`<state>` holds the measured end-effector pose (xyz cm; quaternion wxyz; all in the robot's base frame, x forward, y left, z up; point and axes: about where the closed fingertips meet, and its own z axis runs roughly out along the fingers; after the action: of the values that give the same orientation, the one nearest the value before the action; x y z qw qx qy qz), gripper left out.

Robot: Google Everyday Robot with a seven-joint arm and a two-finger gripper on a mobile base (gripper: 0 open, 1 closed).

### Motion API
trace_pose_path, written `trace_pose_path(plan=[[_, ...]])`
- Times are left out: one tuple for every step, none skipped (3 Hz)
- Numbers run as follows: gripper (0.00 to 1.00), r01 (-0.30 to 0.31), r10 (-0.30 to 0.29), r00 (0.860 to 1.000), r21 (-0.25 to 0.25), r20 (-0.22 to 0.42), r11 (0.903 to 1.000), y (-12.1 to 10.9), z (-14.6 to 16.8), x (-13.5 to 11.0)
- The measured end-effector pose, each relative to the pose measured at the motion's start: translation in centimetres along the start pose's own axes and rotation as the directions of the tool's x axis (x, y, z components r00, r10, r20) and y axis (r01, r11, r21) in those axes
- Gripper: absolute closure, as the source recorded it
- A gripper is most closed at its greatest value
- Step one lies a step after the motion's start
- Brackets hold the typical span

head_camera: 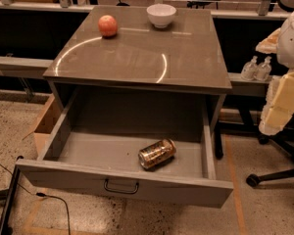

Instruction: Pick orange can from top drawer and place on counter

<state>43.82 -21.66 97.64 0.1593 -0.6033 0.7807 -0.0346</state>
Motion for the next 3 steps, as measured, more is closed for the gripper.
trace_pose_path(plan=[[0.00,0.000,0.000,1.000,0.000,0.000,1.0000,0.0,0.0,0.0],[0.00,0.014,-0.014,0.998,0.005,0.054,0.9999,0.5,2.2,-0.6],[0.00,0.078,-0.075,0.984,-0.011,0.159,0.9969,2.0,7.9,-1.7]])
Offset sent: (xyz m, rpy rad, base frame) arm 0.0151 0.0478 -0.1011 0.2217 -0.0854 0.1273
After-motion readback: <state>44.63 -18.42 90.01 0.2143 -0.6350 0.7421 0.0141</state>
